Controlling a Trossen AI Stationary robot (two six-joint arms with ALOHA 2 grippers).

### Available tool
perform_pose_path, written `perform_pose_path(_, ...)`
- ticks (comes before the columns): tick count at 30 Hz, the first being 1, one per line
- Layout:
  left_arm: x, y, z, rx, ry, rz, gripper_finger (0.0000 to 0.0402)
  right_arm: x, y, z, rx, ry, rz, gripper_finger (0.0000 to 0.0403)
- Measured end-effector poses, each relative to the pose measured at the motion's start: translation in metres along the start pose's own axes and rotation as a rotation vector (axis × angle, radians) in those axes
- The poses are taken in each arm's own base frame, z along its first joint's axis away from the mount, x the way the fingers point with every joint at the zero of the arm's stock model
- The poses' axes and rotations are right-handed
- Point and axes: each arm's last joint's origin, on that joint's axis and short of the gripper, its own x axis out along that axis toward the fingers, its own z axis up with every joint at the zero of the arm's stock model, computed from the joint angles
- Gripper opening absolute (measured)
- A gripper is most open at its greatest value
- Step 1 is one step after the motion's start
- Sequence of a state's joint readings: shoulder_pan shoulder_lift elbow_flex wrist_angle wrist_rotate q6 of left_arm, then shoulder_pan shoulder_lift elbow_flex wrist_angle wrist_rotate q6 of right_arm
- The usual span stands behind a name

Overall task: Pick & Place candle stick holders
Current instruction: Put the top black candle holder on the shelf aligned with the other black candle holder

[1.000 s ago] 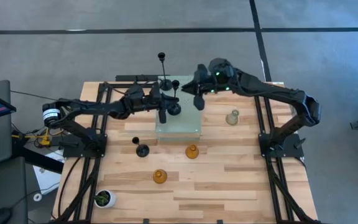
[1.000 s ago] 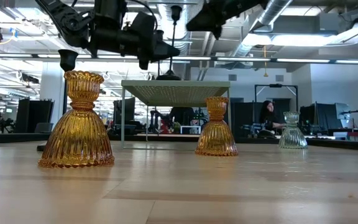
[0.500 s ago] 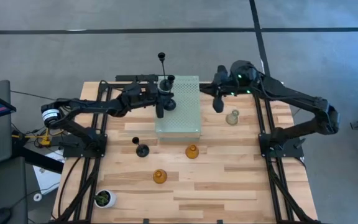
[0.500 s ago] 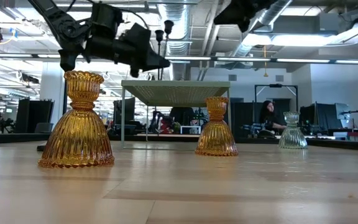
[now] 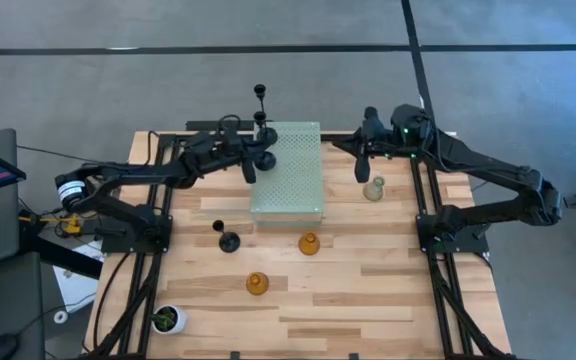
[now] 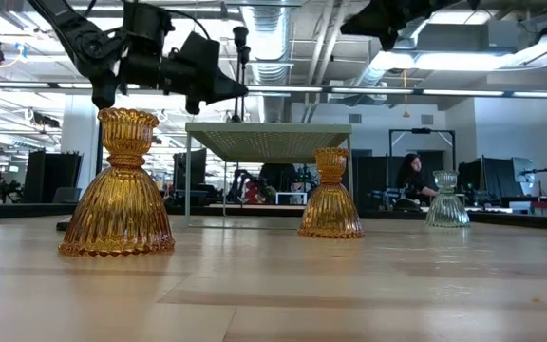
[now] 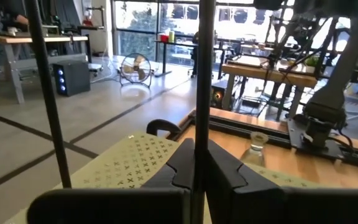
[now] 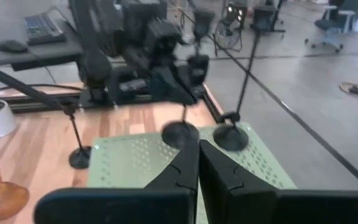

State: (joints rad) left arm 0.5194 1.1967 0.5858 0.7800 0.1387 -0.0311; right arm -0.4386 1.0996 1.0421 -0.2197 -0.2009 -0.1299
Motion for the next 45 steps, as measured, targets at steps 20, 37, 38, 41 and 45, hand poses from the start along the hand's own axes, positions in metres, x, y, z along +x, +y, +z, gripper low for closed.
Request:
perform_pose_path(20,0.008,0.001,-0.010,0.000,-0.006,-0.004,0.0013,0.000,0.000,0.000,0.001,0.003,0.003,0.0000)
perform_pose_path(37,0.008,0.001,-0.009,0.001,-0.013,-0.004,0.0013,0.000,0.000,0.000,0.001,0.002,0.003,0.0000)
perform_pose_path(38,0.008,0.001,-0.009,0.001,-0.013,-0.004,0.0013,0.000,0.000,0.000,0.001,0.003,0.003,0.0000)
perform_pose_path(41,0.008,0.001,-0.010,0.000,-0.009,-0.004,0.0013,0.000,0.000,0.000,0.001,0.003,0.003,0.0000)
perform_pose_path(45,0.012,0.001,-0.018,-0.007,0.018,-0.004,0.0013,0.000,0.000,0.000,0.001,0.003,0.003,0.0000)
